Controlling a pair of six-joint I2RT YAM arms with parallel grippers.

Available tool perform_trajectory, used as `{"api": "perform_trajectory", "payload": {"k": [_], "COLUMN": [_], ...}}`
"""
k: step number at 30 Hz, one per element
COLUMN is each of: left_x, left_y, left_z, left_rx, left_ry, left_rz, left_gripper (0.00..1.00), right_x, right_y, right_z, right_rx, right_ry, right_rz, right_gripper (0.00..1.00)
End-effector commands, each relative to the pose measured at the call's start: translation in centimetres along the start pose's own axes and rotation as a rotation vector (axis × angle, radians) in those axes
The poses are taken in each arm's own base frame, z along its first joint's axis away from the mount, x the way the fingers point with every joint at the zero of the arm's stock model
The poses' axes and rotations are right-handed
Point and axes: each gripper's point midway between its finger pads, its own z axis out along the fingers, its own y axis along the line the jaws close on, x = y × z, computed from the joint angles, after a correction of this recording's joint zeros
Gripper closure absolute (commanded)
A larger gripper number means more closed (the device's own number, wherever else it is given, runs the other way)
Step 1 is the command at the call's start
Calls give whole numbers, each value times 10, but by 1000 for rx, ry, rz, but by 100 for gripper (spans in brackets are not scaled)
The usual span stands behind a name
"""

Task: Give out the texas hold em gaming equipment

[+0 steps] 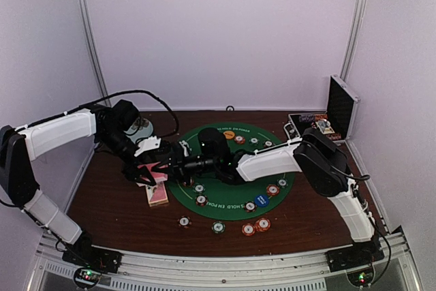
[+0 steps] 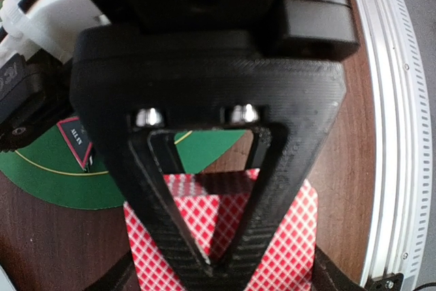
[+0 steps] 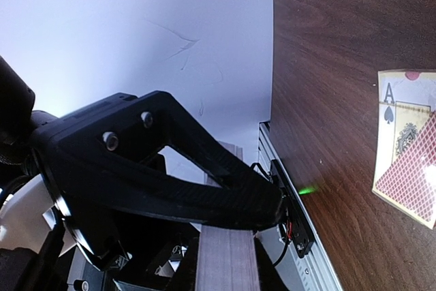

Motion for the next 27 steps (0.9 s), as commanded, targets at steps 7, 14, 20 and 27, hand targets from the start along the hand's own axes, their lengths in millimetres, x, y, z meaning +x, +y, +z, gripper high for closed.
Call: {"api": "perform_trajectory", "payload": {"k": [7,14,20,27], "left_x": [-8,-1,3,4], "left_y": [-5,-12,-14,-9], "left_z": [-8,0,6,8], "left_rx": [-17,10,23,8], "left_ry": [-11,7,8,13], "left_rz": [56,48,54,51], "left_gripper": [47,7,11,18], "right_x": [-8,-8,-2,-1], "right_y": [2,24,37,36], "right_z": [-5,-4,-3,-3], "right_rx": [46,-42,-85,-96], "right_ry": [-35,-38,-24,-19], "right_rz": [-52,-58,-66,-59], "right_gripper": [86,89,90,90]}}
